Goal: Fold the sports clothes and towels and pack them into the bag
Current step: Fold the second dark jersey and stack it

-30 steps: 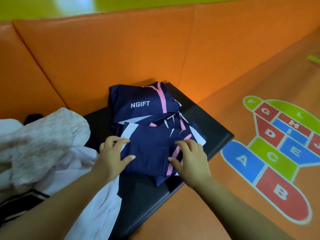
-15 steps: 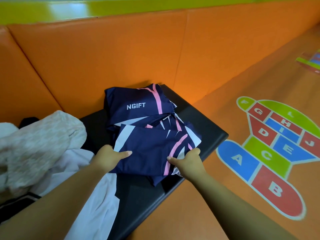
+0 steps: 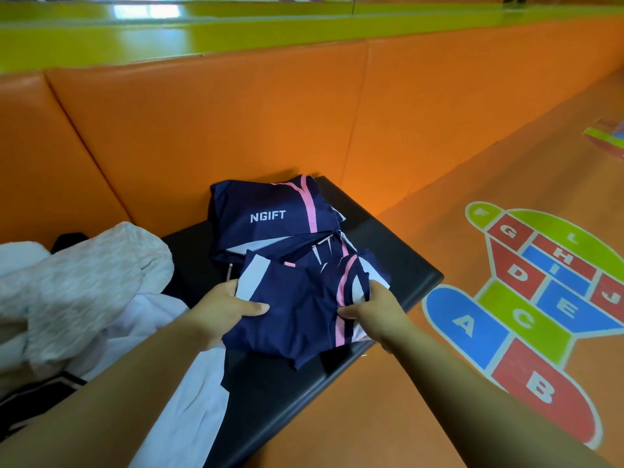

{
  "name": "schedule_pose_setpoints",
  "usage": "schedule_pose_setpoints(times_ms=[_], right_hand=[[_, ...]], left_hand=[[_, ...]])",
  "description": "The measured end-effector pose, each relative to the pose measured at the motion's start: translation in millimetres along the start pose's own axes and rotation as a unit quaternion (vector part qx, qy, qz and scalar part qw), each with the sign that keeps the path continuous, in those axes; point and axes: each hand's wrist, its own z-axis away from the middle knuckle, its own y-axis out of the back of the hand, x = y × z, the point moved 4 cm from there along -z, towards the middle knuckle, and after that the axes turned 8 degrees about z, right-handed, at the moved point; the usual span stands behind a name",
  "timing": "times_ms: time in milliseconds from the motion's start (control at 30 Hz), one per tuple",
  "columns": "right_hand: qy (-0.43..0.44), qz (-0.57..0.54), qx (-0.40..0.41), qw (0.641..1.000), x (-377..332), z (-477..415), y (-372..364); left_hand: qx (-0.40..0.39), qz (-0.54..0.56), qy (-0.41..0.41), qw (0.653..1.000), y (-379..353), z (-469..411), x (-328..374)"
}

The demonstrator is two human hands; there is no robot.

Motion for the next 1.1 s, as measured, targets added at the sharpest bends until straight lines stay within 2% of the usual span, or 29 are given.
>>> schedule_pose_setpoints(times_ms=[267,367,467,533,600,667,733,800,867,933,1000,1033,1100], right_hand=[[0.16,0.03,-0.001,0.987,-45.8,-17.4,43.7],[0.184,0.007,-0.017,0.983,-52.1,-35.7,52.0],[0.165,-0.025,-0.007,0.986,-40.8,-60.8,57.2],[0.124,0.05,0.031,0.991,-24.2,-74.8,57.5],[0.069,0.17,0.054,0.982,-5.7,-85.1,53.3],[0.043,0.22,0.065,0.972,0.2,-86.1,47.6],[0.067,0.279,0.105,0.952,-5.9,-85.1,43.0],[0.139,0.352,0.169,0.91,-18.7,-78.4,36.9],[0.255,0.383,0.197,0.866,-31.8,-71.6,24.8],[0.338,0.415,0.143,0.832,-33.7,-75.1,7.6],[0.343,0.46,0.043,0.818,-21.5,-87.0,-6.3],[0.324,0.478,0.004,0.817,-11.8,-92.9,-8.9],[0.285,0.491,-0.027,0.823,5.3,-101.2,-5.2]], left_hand=[[0.075,0.022,-0.092,0.993,-4.1,5.4,16.8],[0.084,0.043,-0.117,0.989,-8.0,2.4,19.7],[0.056,0.115,-0.091,0.988,-17.3,-7.7,2.2],[0.04,0.116,-0.03,0.992,-26.8,-13.5,-20.3],[0.027,0.067,0.03,0.997,-34.6,-16.8,-42.0],[0.035,0.021,0.059,0.997,-34.5,-19.9,-53.5],[0.064,-0.004,0.052,0.997,-26.9,-20.7,-50.9],[0.107,-0.054,0.008,0.993,-16.1,-21.3,-42.4],[0.185,-0.17,-0.072,0.965,-6.8,-19.4,-33.6],[0.231,-0.327,-0.217,0.89,-6.9,-15.3,-24.6],[0.198,-0.467,-0.343,0.791,-15.6,-18.5,-26.3],[0.165,-0.512,-0.373,0.756,-20.0,-20.2,-29.5],[0.089,-0.572,-0.39,0.716,-25.1,-24.6,-41.2]])
